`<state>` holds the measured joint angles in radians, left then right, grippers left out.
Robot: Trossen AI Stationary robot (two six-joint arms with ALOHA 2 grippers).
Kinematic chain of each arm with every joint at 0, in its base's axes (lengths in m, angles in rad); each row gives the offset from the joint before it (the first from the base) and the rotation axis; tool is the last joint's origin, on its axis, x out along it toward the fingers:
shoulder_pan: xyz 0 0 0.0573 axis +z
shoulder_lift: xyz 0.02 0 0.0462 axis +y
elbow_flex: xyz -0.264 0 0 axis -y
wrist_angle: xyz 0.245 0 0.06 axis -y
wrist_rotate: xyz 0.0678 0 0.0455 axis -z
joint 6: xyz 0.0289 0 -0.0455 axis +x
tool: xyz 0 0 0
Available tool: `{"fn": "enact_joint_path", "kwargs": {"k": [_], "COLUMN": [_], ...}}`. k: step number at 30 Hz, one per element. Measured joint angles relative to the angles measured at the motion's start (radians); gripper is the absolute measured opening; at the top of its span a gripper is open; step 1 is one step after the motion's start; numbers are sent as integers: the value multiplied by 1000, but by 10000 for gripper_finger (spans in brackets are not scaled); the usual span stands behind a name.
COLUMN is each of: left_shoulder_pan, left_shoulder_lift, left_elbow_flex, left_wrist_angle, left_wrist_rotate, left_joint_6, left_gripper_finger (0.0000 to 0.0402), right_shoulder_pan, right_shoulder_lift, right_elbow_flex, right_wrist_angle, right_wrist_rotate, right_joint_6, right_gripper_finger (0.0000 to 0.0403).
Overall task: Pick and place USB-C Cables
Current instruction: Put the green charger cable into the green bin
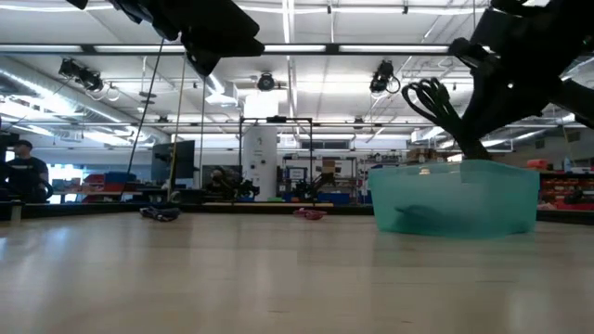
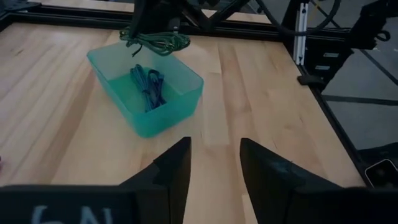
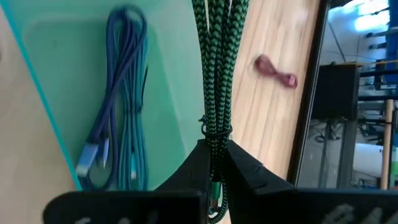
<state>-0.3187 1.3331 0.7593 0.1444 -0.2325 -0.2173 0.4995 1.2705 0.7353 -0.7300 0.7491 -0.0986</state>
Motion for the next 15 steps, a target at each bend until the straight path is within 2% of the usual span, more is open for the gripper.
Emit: {"fn": "enact_joint_path", "kwargs": {"k": [8, 15], "left_shoulder_pan": [0, 0], "left_shoulder_lift": [0, 0], "left_elbow_flex": [0, 0], "left_wrist_angle": [1, 0], "left_wrist_rotate": [0, 0], "left_joint_6": [0, -8], "left_gripper_finger": [144, 144], "right_shoulder_pan": [-17, -32], "right_shoulder_lift": [5, 5], "right_elbow_flex": [0, 0], "right_wrist_angle": [-16, -12], "right_wrist_rotate": [-13, -33], "right_joint_6": [4, 137], "right_gripper_finger": [37, 66]}}
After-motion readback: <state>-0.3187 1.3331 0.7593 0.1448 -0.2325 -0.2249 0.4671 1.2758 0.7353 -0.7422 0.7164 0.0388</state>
